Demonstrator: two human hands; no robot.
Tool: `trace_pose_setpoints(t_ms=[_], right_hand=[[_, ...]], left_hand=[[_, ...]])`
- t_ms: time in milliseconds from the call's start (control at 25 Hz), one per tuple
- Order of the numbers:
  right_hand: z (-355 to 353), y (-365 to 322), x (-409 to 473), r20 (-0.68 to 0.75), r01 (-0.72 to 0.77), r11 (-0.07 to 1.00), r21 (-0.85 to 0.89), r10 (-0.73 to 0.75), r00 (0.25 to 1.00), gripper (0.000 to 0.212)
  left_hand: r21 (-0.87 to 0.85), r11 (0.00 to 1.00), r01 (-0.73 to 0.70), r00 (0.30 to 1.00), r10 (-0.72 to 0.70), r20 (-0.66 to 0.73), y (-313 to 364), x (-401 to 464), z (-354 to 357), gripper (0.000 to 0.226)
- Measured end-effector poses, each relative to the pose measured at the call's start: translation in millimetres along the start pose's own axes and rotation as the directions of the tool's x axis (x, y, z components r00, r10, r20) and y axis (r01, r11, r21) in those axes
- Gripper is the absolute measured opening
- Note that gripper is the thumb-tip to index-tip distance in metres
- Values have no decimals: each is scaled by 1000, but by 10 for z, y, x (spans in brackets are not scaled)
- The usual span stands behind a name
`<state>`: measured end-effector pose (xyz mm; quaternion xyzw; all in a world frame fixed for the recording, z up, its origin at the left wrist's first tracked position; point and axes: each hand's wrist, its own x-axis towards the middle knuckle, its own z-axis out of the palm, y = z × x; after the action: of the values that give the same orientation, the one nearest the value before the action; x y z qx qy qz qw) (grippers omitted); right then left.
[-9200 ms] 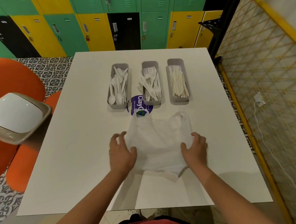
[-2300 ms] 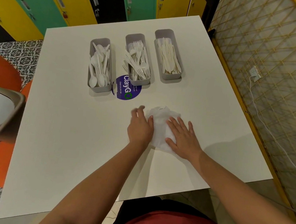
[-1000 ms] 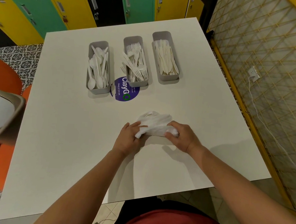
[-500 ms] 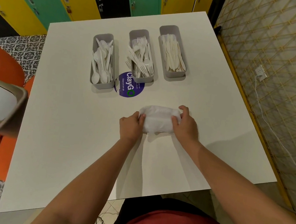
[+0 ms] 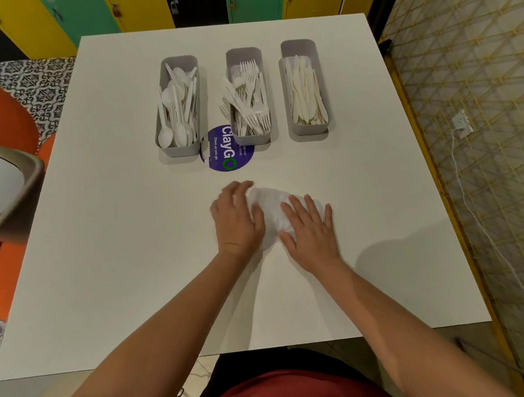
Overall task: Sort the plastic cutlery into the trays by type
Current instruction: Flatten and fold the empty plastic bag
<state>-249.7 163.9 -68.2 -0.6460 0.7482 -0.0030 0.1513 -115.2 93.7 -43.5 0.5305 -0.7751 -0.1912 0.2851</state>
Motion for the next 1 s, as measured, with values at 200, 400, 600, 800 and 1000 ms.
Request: trace_pose_setpoints(t_ms=[200, 400, 600, 800, 1000], right_hand=[[-6, -1, 4, 92, -6, 998, -69, 12, 996, 60], [-29, 32, 23, 134, -51, 996, -66, 60, 989, 65], [-74, 90, -44, 125, -190, 982, -16, 191, 974, 63], [-55, 73, -72, 134, -228, 973, 35, 221, 966, 61], [-63, 144, -114, 123, -182, 982, 49, 175, 977, 61]], left_hand=[[73, 940, -335, 773, 230, 591, -83, -225, 182, 60], [241, 907, -345, 747, 110, 656, -201, -218, 200, 60], [328, 911, -248, 772, -19, 635, -240, -190, 134, 51], [201, 930, 307, 872, -360, 333, 106, -60, 22, 64], [-38, 803, 594, 737, -525, 425, 263, 41, 38, 70]])
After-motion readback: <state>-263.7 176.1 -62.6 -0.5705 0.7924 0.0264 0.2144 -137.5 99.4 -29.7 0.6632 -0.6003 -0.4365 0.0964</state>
